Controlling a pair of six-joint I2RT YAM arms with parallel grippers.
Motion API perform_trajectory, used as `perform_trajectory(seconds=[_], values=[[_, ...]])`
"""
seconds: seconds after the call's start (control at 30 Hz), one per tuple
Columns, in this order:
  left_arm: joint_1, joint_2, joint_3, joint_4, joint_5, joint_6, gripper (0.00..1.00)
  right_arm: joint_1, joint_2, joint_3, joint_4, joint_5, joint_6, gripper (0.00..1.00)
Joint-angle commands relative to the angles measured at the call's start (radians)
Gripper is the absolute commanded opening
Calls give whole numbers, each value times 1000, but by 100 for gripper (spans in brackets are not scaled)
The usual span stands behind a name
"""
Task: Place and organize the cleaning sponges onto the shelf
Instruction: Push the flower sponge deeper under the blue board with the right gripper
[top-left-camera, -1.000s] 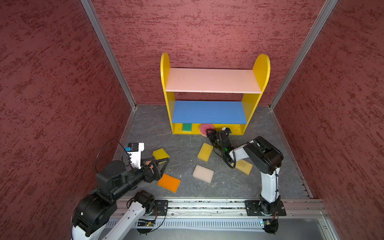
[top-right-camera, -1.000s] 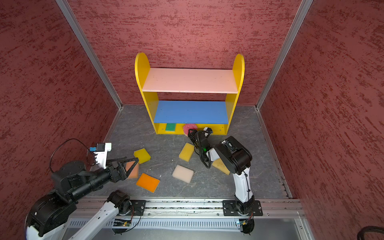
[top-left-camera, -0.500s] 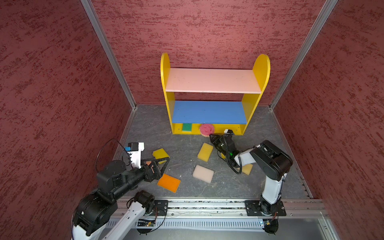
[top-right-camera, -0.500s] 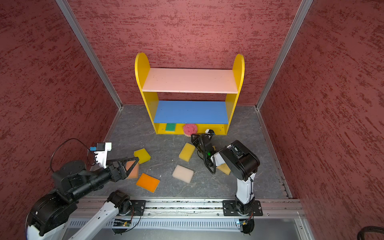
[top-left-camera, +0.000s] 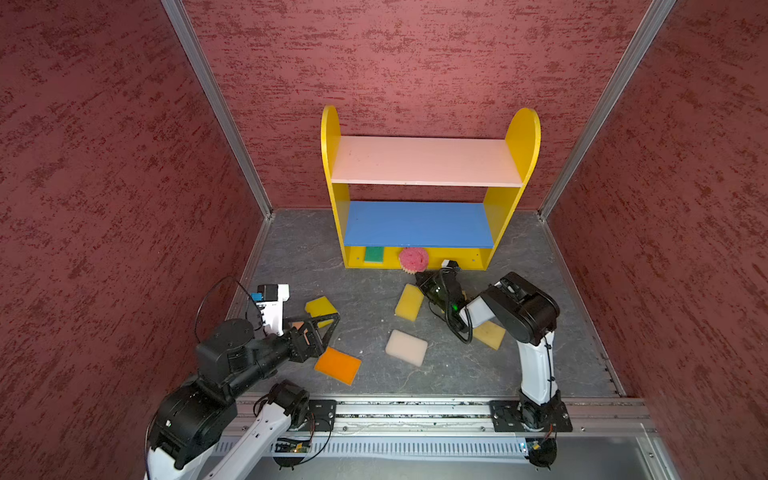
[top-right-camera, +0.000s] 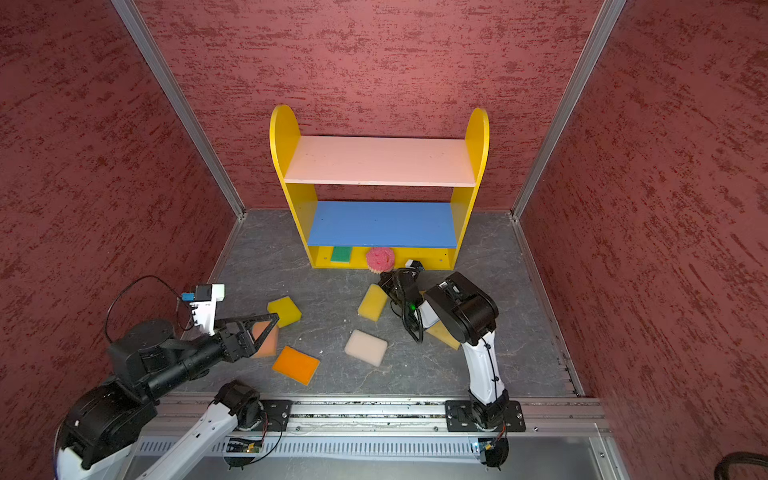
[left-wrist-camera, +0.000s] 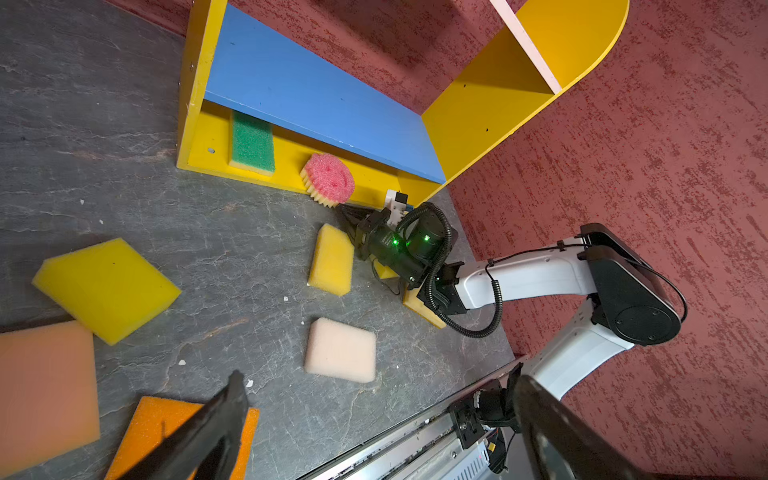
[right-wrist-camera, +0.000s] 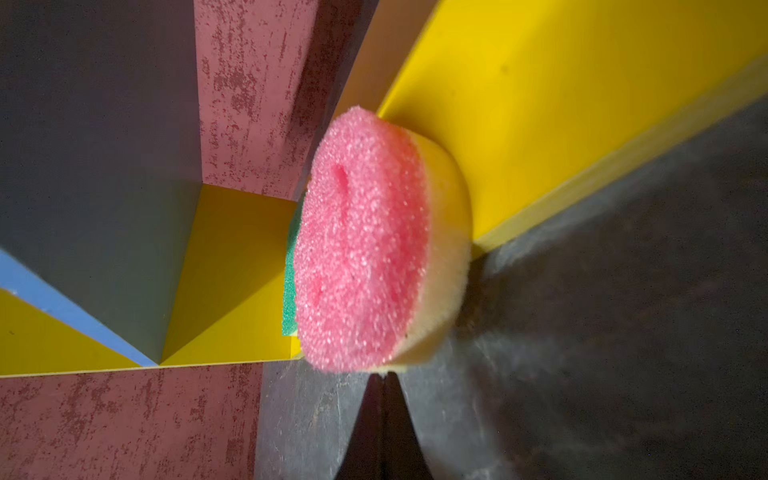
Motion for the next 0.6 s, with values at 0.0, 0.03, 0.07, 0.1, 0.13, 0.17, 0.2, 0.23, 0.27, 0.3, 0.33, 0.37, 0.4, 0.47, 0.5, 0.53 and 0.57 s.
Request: perform_trajectory(seconds=[0.0, 0.03, 0.07, 0.1, 0.13, 0.17, 0.2, 0.23, 0.27, 0.3, 0.33, 0.37, 0.4, 0.47, 0.5, 0.53, 0.57], values=[[5, 8, -8, 13, -19, 4, 100, -13, 50, 25, 46, 5, 27, 0], [5, 9, -10, 14, -20, 4, 100, -14, 59, 30, 46, 10, 27, 0], [4, 9, -15, 18, -21, 4, 100, -15, 67, 35, 50, 15, 27, 0], [4, 11, -19, 21, -21, 4, 99, -15, 77, 41, 59, 16, 27, 0], [6, 11, -23, 26, -21, 4, 100, -18, 85, 46, 65, 17, 27, 0], [5, 12, -29, 29, -20, 3, 99, -19, 93, 52, 67, 18, 31, 0], [5, 16, -32, 34, -19, 3, 99, -21, 101, 60, 68, 18, 33, 0], [6, 18, -35, 39, -17, 3, 99, -22, 108, 67, 64, 19, 33, 0], [5, 21, -38, 40, -15, 3, 100, -22, 112, 74, 61, 20, 35, 0], [5, 25, -39, 43, -13, 3, 100, -23, 117, 82, 58, 22, 31, 0], [5, 28, -39, 46, -12, 3, 100, -24, 120, 89, 52, 22, 30, 0], [4, 33, -37, 48, -11, 4, 99, -25, 122, 95, 45, 23, 30, 0], [5, 37, -35, 49, -10, 4, 100, -25, 125, 101, 45, 23, 27, 0], [4, 41, -35, 50, -11, 6, 100, -28, 129, 108, 48, 24, 29, 0], [4, 42, -34, 51, -12, 7, 100, -30, 132, 113, 46, 22, 28, 0], [4, 43, -35, 52, -14, 6, 100, -31, 133, 117, 45, 20, 29, 0], [5, 43, -35, 55, -15, 6, 100, -32, 135, 120, 45, 22, 28, 0]])
